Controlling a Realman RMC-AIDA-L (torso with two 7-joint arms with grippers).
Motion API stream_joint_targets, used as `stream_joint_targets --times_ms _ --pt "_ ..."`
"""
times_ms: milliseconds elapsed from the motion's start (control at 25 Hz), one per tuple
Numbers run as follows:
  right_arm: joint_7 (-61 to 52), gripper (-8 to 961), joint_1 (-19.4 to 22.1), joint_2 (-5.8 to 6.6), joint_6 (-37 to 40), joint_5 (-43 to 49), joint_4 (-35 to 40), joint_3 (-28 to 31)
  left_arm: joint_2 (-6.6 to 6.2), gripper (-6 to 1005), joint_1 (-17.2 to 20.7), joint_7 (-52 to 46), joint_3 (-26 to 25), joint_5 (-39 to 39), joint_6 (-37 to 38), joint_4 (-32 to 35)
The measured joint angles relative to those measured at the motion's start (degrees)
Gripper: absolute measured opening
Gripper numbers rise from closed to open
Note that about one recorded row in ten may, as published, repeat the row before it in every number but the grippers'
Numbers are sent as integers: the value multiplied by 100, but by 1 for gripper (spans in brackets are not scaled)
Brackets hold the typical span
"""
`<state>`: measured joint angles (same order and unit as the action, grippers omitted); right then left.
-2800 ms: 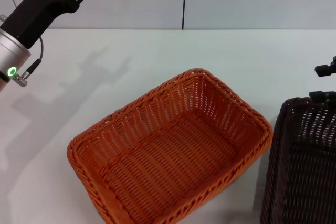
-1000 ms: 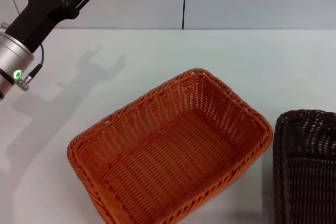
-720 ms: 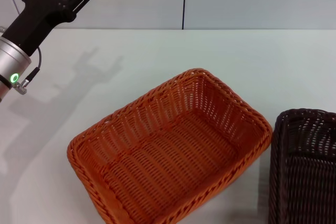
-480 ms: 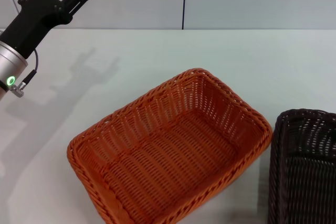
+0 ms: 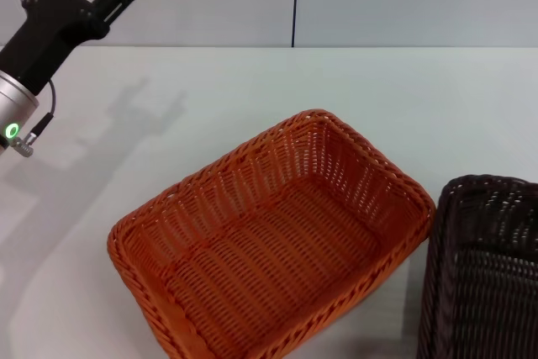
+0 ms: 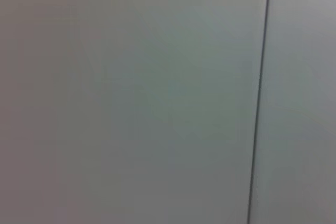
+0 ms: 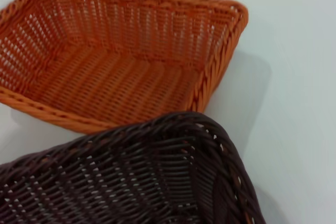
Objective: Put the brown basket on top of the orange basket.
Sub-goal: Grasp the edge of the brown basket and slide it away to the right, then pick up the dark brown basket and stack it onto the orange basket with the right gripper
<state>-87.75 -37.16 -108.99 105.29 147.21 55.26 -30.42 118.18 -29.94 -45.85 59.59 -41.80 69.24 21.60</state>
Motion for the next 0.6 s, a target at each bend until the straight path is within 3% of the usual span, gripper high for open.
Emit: stream_joint_targets --times_ms 280,600 --pt "465 200 540 -67 845 -1242 607 466 -9 813 48 39 0 185 2 2" --pt "760 188 790 -87 1213 -1974 604 665 -16 814 50 42 -7 322 -11 3"
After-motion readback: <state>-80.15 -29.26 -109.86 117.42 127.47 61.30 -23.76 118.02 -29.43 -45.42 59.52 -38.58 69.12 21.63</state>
